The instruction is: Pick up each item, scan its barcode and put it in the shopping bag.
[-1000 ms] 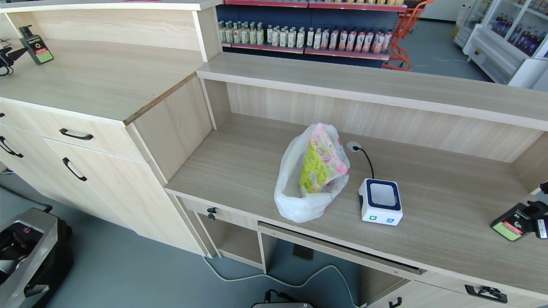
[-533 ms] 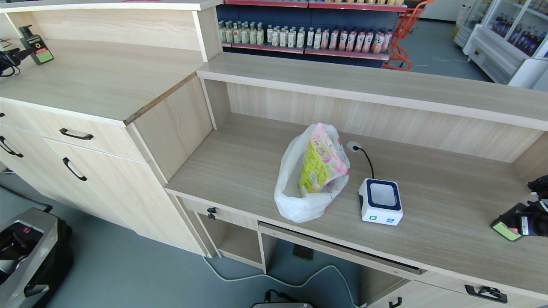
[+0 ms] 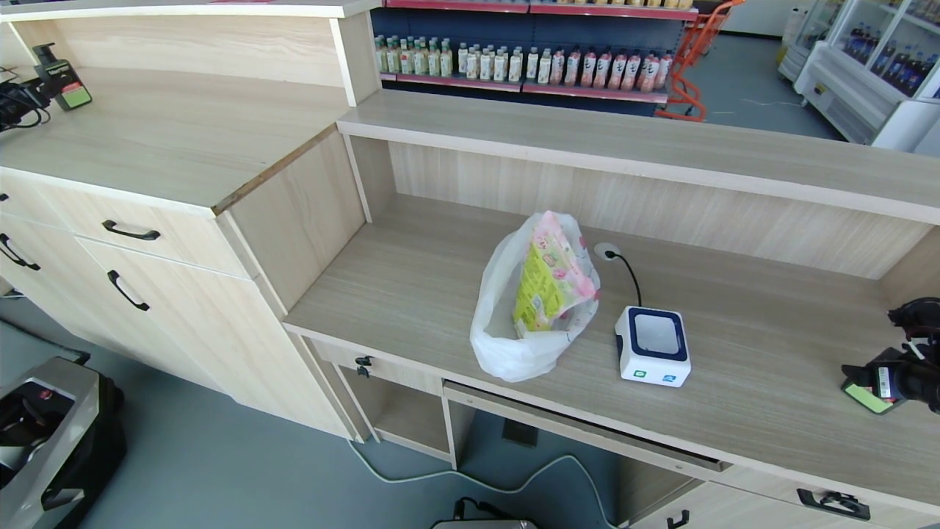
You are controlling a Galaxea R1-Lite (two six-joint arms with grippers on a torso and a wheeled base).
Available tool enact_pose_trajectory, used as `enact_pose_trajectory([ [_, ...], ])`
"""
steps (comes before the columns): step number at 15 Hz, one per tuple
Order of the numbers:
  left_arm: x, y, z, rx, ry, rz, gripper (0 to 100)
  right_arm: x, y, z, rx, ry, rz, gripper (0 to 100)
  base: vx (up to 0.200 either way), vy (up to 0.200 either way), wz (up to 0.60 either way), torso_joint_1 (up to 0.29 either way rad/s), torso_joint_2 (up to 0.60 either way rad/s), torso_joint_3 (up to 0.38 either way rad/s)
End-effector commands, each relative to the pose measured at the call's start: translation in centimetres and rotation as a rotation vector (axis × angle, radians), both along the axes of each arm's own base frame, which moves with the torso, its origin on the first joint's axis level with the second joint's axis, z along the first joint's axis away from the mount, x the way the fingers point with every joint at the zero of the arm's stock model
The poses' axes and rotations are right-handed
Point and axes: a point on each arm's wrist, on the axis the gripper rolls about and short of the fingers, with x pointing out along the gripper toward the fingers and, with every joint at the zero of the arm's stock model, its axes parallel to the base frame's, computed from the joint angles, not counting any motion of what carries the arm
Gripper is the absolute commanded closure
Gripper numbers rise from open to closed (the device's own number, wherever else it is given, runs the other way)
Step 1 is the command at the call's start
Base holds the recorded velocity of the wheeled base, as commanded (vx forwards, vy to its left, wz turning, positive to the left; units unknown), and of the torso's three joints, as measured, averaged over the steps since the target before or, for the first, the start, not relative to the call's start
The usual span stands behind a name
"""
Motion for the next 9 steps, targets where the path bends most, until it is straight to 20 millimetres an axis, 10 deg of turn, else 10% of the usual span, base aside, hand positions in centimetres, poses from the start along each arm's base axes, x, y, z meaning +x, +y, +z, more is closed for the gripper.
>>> enact_pose_trajectory([
  [1, 0.00, 0.00, 0.00, 0.000, -0.001, 0.000, 0, 0.18, 0.03, -0.67, 0.011, 0.014, 0.003, 0, 0.000, 0.000, 0.00, 0.000, 0.00, 0.000],
  [4, 0.00, 0.00, 0.00, 0.000, -0.001, 0.000, 0, 0.43, -0.08, -1.38, 0.009, 0.011, 0.005, 0, 0.000, 0.000, 0.00, 0.000, 0.00, 0.000],
  [5, 0.00, 0.00, 0.00, 0.000, -0.001, 0.000, 0, 0.41, -0.06, -1.47, 0.009, 0.014, 0.006, 100, 0.000, 0.000, 0.00, 0.000, 0.00, 0.000],
  [9, 0.00, 0.00, 0.00, 0.000, -0.001, 0.000, 0, 0.61, 0.20, -1.25, -0.053, 0.039, 0.042, 100, 0.000, 0.000, 0.00, 0.000, 0.00, 0.000],
])
